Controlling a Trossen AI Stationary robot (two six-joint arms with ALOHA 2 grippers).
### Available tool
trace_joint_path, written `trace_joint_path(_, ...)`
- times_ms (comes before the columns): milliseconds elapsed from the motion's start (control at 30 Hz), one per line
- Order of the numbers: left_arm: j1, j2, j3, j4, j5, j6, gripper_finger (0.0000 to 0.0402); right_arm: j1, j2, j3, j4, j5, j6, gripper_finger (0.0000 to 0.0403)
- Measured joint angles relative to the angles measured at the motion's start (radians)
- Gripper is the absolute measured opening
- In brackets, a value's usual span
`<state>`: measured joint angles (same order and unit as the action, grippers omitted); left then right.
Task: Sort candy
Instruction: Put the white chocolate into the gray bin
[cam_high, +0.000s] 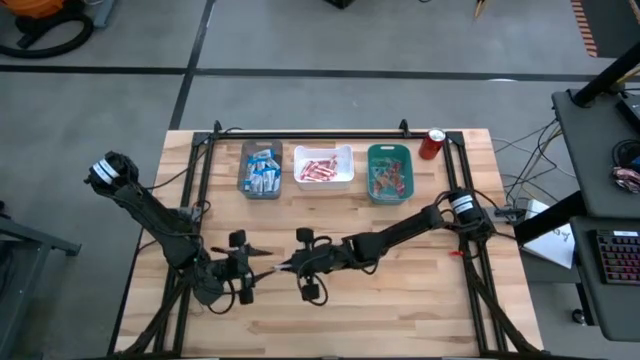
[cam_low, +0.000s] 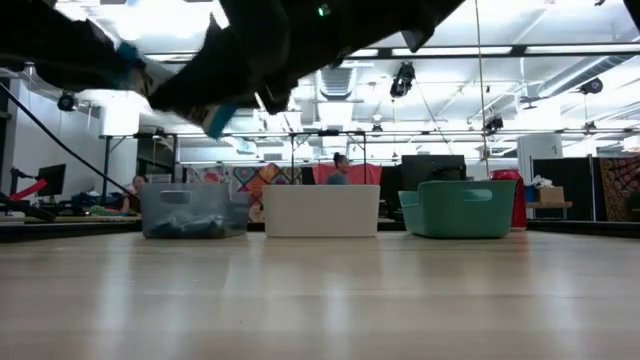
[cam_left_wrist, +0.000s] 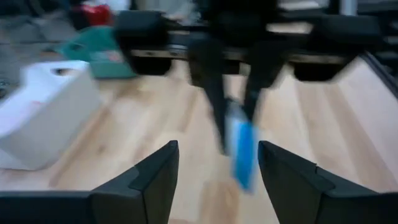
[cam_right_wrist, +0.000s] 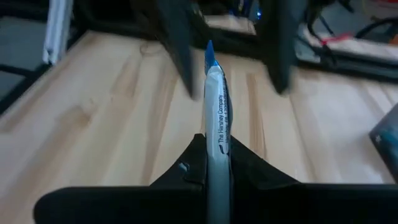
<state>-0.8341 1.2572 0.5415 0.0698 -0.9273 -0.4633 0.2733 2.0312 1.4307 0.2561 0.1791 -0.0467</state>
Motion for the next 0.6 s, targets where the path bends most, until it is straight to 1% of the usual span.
trace_joint_path(67,0.0,0.0,0.0,0.011,-0.047,-0.01,0.0203,0.001,-0.004,0.004,0.011,0.001,-0.003,0.0022)
trace_joint_path(167,0.0,0.0,0.0,0.019,-0.055,-0.009,0.0195,0.001,-0.006,0.013,0.012,-0.003,0.001,0.0028)
trace_joint_path(233,0.0,0.005,0.0,0.02,-0.056,-0.009,0.0179,0.001,-0.006,0.015,0.011,-0.002,-0.002,0.0029)
trace_joint_path(300,0.0,0.014,0.0,0.023,-0.055,-0.008,0.0155,0.001,-0.006,0.016,0.01,0.001,-0.004,0.0029)
trace_joint_path(367,-0.001,0.025,0.0,0.035,-0.055,-0.008,0.0121,0.0,-0.006,0.016,0.008,0.004,-0.004,0.0029)
trace_joint_path(500,-0.001,0.047,0.0,0.066,-0.053,0.008,0.0029,-0.001,-0.006,0.016,0.005,0.013,0.006,0.0038)
trace_joint_path(533,-0.001,0.047,0.0,0.067,-0.053,0.006,0.0017,-0.001,-0.006,0.016,0.005,0.013,0.006,0.0043)
trace_joint_path(600,-0.001,0.043,0.0,0.067,-0.053,0.0,0.0014,-0.001,-0.01,0.016,0.005,0.011,0.006,0.0053)
